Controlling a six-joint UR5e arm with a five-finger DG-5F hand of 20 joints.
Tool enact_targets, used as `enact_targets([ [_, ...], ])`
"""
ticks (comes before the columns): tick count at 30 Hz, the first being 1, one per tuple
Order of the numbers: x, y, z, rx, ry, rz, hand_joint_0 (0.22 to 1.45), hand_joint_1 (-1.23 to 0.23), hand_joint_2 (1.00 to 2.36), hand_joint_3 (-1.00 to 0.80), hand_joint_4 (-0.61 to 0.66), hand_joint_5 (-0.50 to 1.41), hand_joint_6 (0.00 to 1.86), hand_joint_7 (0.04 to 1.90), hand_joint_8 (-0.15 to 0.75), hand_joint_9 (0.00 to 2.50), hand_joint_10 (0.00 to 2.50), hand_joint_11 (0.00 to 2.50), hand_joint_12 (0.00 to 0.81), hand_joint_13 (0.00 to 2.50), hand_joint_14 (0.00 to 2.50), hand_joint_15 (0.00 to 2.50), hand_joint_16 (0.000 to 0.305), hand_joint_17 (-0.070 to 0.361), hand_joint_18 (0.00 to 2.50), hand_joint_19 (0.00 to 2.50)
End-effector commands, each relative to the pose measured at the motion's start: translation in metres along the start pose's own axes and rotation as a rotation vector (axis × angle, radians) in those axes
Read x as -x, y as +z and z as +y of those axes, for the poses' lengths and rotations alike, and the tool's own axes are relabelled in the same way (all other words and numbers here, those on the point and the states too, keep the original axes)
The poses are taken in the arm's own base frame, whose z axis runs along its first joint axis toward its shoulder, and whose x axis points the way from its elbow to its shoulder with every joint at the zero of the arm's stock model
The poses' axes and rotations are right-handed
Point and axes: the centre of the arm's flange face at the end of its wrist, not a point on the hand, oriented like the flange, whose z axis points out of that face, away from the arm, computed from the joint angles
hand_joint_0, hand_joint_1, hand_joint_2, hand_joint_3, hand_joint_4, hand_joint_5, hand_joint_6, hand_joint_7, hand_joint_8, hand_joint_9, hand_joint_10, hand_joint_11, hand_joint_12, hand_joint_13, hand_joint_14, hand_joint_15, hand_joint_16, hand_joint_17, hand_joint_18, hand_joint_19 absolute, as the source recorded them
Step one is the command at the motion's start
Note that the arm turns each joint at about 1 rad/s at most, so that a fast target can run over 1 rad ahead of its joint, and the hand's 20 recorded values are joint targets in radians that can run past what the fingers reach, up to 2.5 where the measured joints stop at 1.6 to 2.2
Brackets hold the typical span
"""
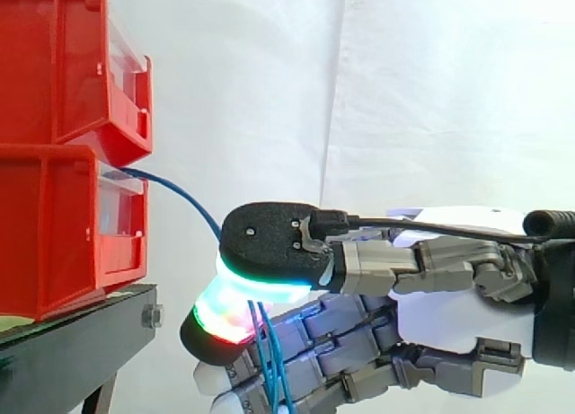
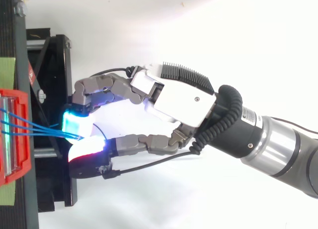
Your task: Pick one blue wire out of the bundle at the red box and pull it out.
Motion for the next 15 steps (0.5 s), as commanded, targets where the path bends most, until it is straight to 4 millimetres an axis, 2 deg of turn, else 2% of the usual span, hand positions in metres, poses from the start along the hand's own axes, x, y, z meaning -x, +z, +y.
enact_targets([
  [1,0.000,0.004,0.008,0.007,0.035,-0.002,0.64,-0.80,1.02,-0.25,0.21,-0.15,0.77,0.94,0.297,0.93,0.01,0.42,0.372,0.80,0.01,0.33,0.048,0.107,0.68,0.54],
  [11,0.006,0.006,0.016,-0.052,0.093,0.029,0.68,-0.82,1.02,-0.28,0.18,-0.16,0.78,0.91,0.298,0.92,0.01,0.42,0.372,0.80,0.01,0.32,0.048,0.108,0.69,0.53],
  [15,0.008,0.007,0.019,-0.072,0.117,0.037,0.71,-0.83,1.01,-0.31,0.18,-0.17,0.79,0.83,0.296,0.90,0.02,0.44,0.371,0.80,0.01,0.33,0.048,0.108,0.70,0.51],
])
